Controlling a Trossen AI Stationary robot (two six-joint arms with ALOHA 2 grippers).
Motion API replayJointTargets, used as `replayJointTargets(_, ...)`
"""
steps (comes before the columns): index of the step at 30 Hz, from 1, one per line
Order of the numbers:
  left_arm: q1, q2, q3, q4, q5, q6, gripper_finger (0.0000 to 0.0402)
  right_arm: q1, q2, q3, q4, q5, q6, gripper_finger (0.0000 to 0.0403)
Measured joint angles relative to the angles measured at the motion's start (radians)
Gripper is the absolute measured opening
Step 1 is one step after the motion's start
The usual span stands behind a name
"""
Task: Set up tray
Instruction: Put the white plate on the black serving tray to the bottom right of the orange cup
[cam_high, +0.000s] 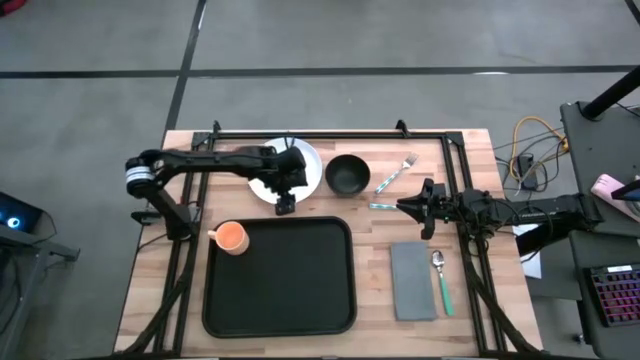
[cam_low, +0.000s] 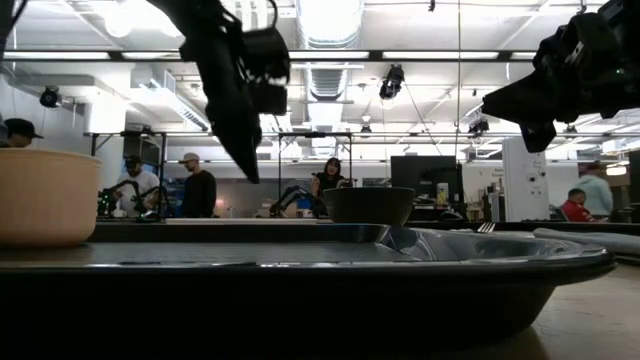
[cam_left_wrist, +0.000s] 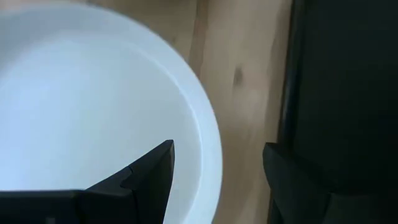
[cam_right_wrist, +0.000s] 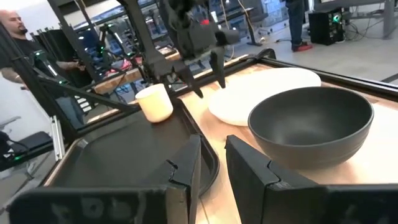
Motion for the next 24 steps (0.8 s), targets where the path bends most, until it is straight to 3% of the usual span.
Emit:
replayJointTargets(7, -0.009, 0.086, -0.001, -0.109, -0.011, 0.126, 0.0217, 0.0, 0.0, 0.0, 0.0, 0.002, 0.0, 0.0068)
replayJointTargets(19, -0.025, 0.101, -0.027, -0.096, -0.029, 0.151, 0.0191, 0.0, 0.0, 0.0, -0.011, 0.003, 0.001, 0.0068)
replayJointTargets(24, -0.034, 0.102, -0.067, -0.011, -0.105, 0.157, 0.0191, -0.001, 0.0, 0.0, -0.023, 0.004, 0.001, 0.0068)
